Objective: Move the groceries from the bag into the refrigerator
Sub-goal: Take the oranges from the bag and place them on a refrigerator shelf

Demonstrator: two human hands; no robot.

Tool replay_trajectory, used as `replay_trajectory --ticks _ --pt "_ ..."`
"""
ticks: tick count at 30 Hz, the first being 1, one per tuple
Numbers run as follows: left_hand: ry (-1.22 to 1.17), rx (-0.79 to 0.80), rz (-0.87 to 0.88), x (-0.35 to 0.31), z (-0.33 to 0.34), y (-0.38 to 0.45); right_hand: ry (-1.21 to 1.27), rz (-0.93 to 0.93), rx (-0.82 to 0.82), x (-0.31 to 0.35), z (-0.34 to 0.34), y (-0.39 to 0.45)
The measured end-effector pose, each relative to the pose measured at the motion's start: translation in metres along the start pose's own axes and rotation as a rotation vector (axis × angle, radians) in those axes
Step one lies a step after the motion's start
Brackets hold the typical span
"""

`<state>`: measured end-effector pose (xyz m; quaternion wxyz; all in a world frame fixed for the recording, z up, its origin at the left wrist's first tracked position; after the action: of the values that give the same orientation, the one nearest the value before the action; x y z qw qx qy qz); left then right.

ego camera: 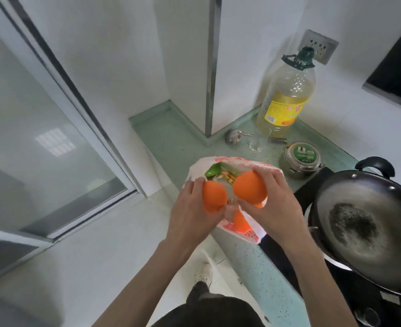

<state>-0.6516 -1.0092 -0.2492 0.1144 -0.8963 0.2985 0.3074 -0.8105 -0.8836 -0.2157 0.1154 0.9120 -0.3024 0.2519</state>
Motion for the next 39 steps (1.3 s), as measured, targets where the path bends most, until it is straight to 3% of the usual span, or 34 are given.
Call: replay_trajectory --ticks 5,10,15,23,39 --pt "-0.004 -0.155 -0.087 0.020 -0.052 -0.065 0.169 -0.136 0.010 0.050 -0.005 -0.026" --pt "-0.009 -0.324 -0.187 0.038 -0.109 -0.143 0.182 -0.290 0.055 0.104 -0.003 -0.061" --pt "0.031 -0.465 -0.303 0.057 -0.151 -0.224 0.244 -0.412 0.176 0.152 0.008 -0.101" --pt "0.010 -0.614 -0.469 0.073 -0.178 -0.316 0.189 -0.622 0.406 0.218 0.033 -0.152" --pt "0.142 -1.034 -0.879 0.070 -0.218 -0.487 0.406 -1.056 0.803 0.344 0.071 -0.258"
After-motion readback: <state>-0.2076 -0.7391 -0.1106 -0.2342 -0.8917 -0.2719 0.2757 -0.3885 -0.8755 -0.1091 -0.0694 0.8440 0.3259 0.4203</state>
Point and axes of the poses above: each hand's wrist, its own y-axis towards the middle knuckle, its own z-axis out of the palm, x = y × z, the point moved 9 cm from there along y, towards the middle knuckle, and after that the axes turned 3 degrees about -z, right-handed, at the moved point
